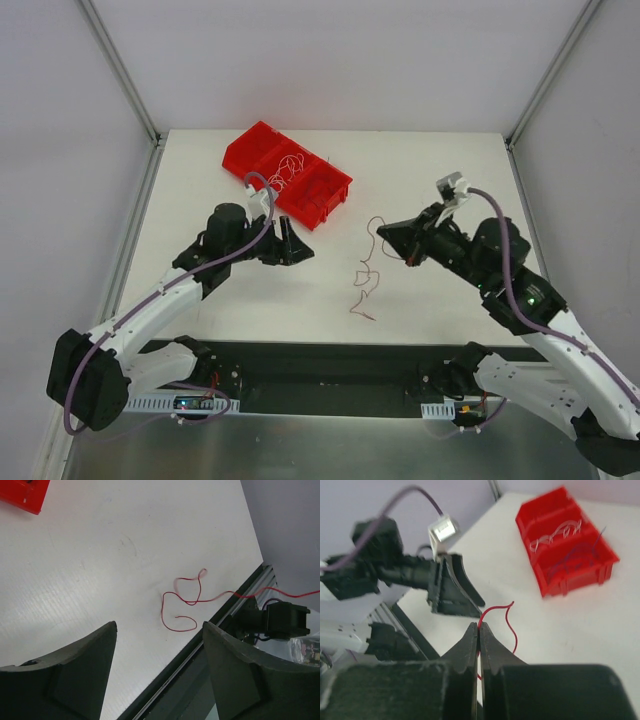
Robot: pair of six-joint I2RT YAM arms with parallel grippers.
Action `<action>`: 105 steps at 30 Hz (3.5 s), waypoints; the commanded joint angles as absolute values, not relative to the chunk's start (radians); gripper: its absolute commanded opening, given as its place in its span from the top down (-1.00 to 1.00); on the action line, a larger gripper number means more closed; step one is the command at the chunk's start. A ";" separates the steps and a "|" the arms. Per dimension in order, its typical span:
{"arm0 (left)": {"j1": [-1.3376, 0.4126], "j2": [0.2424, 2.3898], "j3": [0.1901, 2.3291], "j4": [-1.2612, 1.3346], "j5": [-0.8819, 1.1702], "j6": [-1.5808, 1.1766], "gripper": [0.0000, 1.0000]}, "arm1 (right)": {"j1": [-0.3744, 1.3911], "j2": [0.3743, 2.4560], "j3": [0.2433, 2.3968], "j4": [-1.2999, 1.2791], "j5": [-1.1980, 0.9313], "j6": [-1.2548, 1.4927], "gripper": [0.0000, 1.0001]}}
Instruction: Untangle the cables
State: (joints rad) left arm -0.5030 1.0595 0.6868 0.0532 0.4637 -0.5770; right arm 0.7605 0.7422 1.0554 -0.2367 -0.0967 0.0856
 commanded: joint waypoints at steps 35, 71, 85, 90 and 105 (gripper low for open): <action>-0.514 1.163 0.721 -0.103 0.474 -0.483 -0.86 | 0.769 1.355 0.730 0.172 -0.258 0.445 -0.20; -1.006 1.858 1.207 -0.506 -0.115 -0.313 -0.15 | 0.224 0.676 0.446 -0.140 -0.310 0.091 -0.49; -1.008 1.649 1.187 -0.509 -0.258 -0.293 1.00 | 0.221 0.684 0.443 -0.149 -0.314 0.092 -0.48; -0.980 1.554 1.226 -0.509 -0.290 -0.247 1.00 | 0.219 0.701 0.439 -0.129 -0.328 0.098 -0.47; -0.339 1.587 1.613 -0.394 0.306 -0.495 1.00 | 0.216 0.739 0.439 -0.104 -0.331 0.104 -0.47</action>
State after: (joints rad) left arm -0.4694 1.5085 1.4864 -0.4595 0.0769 -0.3382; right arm 0.2241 0.7307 0.4332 -0.1455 -0.3149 0.1005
